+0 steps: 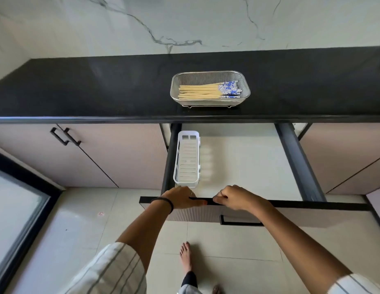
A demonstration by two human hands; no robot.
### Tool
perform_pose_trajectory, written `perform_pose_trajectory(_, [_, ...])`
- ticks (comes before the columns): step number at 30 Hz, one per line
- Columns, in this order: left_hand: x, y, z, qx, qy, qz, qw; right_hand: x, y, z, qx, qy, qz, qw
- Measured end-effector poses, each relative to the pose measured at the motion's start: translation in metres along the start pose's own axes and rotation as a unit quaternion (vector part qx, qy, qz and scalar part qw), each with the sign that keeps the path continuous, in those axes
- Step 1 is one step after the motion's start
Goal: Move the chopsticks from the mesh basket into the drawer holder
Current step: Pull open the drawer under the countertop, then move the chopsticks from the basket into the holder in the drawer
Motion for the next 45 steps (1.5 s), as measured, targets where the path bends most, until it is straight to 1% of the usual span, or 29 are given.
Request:
perform_pose_trajectory(2, [0.009, 0.003, 0.008, 0.007, -0.009, 0.027, 1.000, 0.009, -0.002, 0.008, 0.002, -0.024, 0.005, 1.000])
perform_pose_trajectory(5, [0.026, 0.002, 0.017, -0.029, -0.051, 0.010, 0.998, 0.023, 0.000, 0.019, 0.026, -0.067, 0.010, 0.997])
perform_pose_trajectory(8, [0.043, -0.001, 0.023, -0.040, -0.069, 0.011, 0.997, 0.037, 0.000, 0.026, 0.038, -0.111, 0.017, 0.993])
perform_pose_trajectory(11, [0.057, -0.004, 0.027, -0.069, -0.087, 0.004, 0.994, 0.050, 0.002, 0.029, 0.044, -0.163, -0.002, 0.986])
perform_pose_trajectory(13, [0.064, -0.005, 0.029, -0.080, -0.102, 0.005, 0.992, 0.055, 0.001, 0.031, 0.058, -0.184, -0.027, 0.981])
perform_pose_trajectory(17, [0.071, -0.006, 0.029, -0.057, -0.092, 0.029, 0.994, 0.059, 0.001, 0.033, 0.059, -0.179, -0.038, 0.981])
perform_pose_trajectory(21, [0.071, -0.007, 0.032, -0.080, -0.116, 0.023, 0.990, 0.063, 0.002, 0.035, 0.065, -0.185, -0.056, 0.979])
perform_pose_trajectory(24, [0.068, -0.008, 0.033, -0.088, -0.156, 0.062, 0.982, 0.063, 0.002, 0.034, 0.075, -0.201, -0.065, 0.974])
perform_pose_trajectory(27, [0.065, -0.005, 0.026, -0.095, -0.210, 0.090, 0.969, 0.063, -0.001, 0.029, 0.084, -0.237, -0.068, 0.966])
perform_pose_trajectory(31, [0.058, -0.008, 0.015, -0.132, -0.313, 0.143, 0.930, 0.059, -0.007, 0.013, 0.095, -0.291, -0.060, 0.950])
perform_pose_trajectory(32, [0.051, -0.010, 0.014, -0.143, -0.315, 0.148, 0.926, 0.054, -0.010, 0.008, 0.090, -0.294, -0.067, 0.949])
perform_pose_trajectory(33, [0.036, -0.013, 0.009, -0.140, -0.287, 0.128, 0.939, 0.042, -0.014, 0.002, 0.081, -0.280, -0.077, 0.953])
perform_pose_trajectory(34, [0.015, -0.016, 0.004, -0.128, -0.225, 0.091, 0.962, 0.026, -0.020, -0.004, 0.068, -0.253, -0.087, 0.961])
perform_pose_trajectory(35, [-0.009, -0.017, -0.001, -0.105, -0.138, 0.053, 0.983, 0.007, -0.026, -0.010, 0.052, -0.219, -0.095, 0.970])
perform_pose_trajectory(36, [-0.035, -0.017, -0.004, -0.078, -0.041, 0.031, 0.996, -0.014, -0.034, -0.015, 0.029, -0.182, -0.101, 0.978])
perform_pose_trajectory(37, [-0.060, -0.018, -0.007, -0.051, 0.044, 0.035, 0.997, -0.035, -0.043, -0.019, -0.001, -0.145, -0.106, 0.984])
perform_pose_trajectory(38, [-0.084, -0.019, -0.009, -0.030, 0.114, 0.039, 0.992, -0.059, -0.054, -0.023, -0.038, -0.107, -0.114, 0.987])
perform_pose_trajectory(40, [-0.129, -0.023, -0.010, -0.005, 0.222, 0.029, 0.975, -0.107, -0.074, -0.027, -0.110, -0.018, -0.143, 0.983])
perform_pose_trajectory(42, [-0.162, -0.029, -0.011, 0.026, 0.322, 0.078, 0.943, -0.152, -0.089, -0.027, -0.158, 0.086, -0.165, 0.970])
perform_pose_trajectory(43, [-0.176, -0.033, -0.012, 0.038, 0.355, 0.108, 0.928, -0.175, -0.094, -0.029, -0.172, 0.143, -0.156, 0.962])
perform_pose_trajectory(44, [-0.188, -0.037, -0.016, 0.046, 0.371, 0.120, 0.920, -0.197, -0.097, -0.032, -0.173, 0.201, -0.135, 0.955])
perform_pose_trajectory(45, [-0.197, -0.038, -0.020, 0.049, 0.375, 0.118, 0.918, -0.218, -0.099, -0.036, -0.162, 0.258, -0.104, 0.947])
Point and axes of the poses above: each hand's wrist, its own z-axis away from the middle knuckle, its own x-axis out of the palm, y = z × x, the point moved 3 cm from there along -z, towards the middle knuckle, and after that the axes turned 15 degrees about -y, right-handed, at the moved point
